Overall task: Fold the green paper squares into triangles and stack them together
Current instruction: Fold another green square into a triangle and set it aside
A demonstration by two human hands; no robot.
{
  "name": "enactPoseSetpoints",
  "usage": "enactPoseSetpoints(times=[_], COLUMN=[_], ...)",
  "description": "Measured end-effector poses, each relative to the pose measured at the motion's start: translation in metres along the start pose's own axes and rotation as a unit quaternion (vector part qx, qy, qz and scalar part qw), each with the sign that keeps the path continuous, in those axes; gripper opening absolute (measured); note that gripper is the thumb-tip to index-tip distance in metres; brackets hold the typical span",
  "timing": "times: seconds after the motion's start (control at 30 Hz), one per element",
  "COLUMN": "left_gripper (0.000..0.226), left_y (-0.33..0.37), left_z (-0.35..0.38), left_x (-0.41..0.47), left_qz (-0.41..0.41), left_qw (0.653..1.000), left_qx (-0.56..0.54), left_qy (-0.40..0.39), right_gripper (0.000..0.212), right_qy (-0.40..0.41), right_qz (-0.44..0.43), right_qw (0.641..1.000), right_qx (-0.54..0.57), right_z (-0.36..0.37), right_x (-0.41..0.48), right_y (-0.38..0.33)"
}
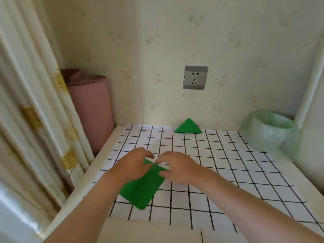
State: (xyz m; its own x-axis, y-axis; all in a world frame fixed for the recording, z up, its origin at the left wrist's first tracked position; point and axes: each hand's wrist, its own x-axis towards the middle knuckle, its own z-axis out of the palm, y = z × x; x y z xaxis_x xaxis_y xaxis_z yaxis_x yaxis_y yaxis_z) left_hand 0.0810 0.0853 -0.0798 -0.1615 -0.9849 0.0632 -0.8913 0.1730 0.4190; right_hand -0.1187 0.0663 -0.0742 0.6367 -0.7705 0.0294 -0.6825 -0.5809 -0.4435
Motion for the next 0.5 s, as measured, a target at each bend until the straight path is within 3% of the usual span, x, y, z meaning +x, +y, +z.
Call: enactPoseSetpoints(times=[0.1, 0.23, 0.33, 0.5], left_gripper=[0.060, 0.108, 0.106, 0.095], left_y=[-0.017, -0.035, -0.042, -0.048], left_z=[-0.007, -0.001, 0.007, 0.011], left_x=[-0.030, -0.062, -0.072, -0.074], left_qz=[-0.016, -0.055, -0.048, -0.036], left_qw=[0.998, 0.983, 0.985, 0.993], left_qx=[0.005, 0.054, 0.069, 0.053], left_qy=[-0.058, -0.168, -0.150, -0.103], right_gripper=[0.047, 0.086, 0.089, 0.071], right_qy=[-0.048, -0.094, -0.077, -0.021], right_qz=[-0.028, -0.005, 0.018, 0.044], right_qw=[0.998, 0.992, 0.994, 0.999], right_qx=[-0.006, -0.081, -0.073, -0.011], right_z=[0.021, 0.042, 0.050, 0.052], right_x=[-0.013, -0.024, -0.024, -0.019], right_y=[-0.019, -0.035, -0.039, -0.040])
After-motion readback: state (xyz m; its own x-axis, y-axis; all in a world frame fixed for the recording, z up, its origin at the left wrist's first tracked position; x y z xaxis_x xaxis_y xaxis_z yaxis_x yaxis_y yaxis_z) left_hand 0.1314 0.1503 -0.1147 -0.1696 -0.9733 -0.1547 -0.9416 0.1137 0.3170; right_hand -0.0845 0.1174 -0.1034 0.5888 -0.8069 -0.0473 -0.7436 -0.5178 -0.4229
